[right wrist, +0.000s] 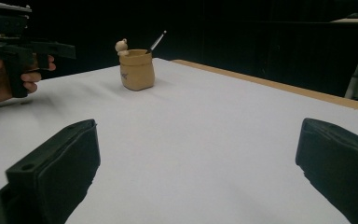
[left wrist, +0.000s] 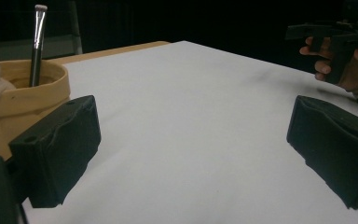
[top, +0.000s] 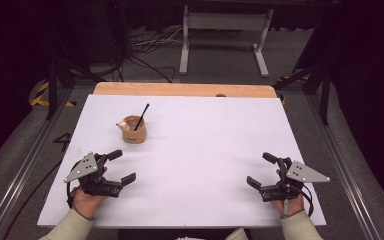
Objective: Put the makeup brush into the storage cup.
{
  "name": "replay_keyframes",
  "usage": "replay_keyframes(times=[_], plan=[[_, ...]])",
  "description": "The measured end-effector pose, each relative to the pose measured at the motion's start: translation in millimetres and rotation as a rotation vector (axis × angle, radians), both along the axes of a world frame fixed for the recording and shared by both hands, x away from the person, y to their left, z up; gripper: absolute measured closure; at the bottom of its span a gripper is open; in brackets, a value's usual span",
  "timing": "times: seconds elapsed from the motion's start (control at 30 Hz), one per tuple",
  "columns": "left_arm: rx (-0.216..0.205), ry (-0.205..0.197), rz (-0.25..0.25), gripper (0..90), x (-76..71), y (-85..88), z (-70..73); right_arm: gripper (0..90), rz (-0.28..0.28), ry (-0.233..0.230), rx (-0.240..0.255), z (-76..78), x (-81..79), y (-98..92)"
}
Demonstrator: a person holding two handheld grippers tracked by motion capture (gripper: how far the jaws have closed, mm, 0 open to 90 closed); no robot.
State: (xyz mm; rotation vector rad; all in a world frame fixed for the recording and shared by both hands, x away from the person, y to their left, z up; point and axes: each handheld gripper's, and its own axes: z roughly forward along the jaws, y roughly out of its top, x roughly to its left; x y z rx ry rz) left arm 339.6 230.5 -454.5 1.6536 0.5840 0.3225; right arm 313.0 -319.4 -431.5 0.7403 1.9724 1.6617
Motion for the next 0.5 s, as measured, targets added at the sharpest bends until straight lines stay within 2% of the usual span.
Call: replay_keyframes(times=[0.07, 0.17, 0.33, 0.5], plan=[[0.006, 0.014, 0.007, 3.6, 0.4, 1.0, -2.4, 0.2, 0.0, 0.001, 0.0, -1.0, 0.2, -0.5], [0.005, 0.013, 0.01, 3.3, -0.2, 0.4, -4.1, 0.1, 0.001, 0.009, -0.001, -4.0, 1.3, 0.0], [0.042, 0.011, 0.0, 3.1, -1.8, -2.1, -7.0, 0.4, 0.011, 0.011, -0.006, -5.8, 2.2, 0.7], [0.051, 0.002, -0.008, 3.0, -3.2, -3.9, -7.2, 0.4, 0.012, 0.013, -0.006, -6.3, 2.3, 1.3]])
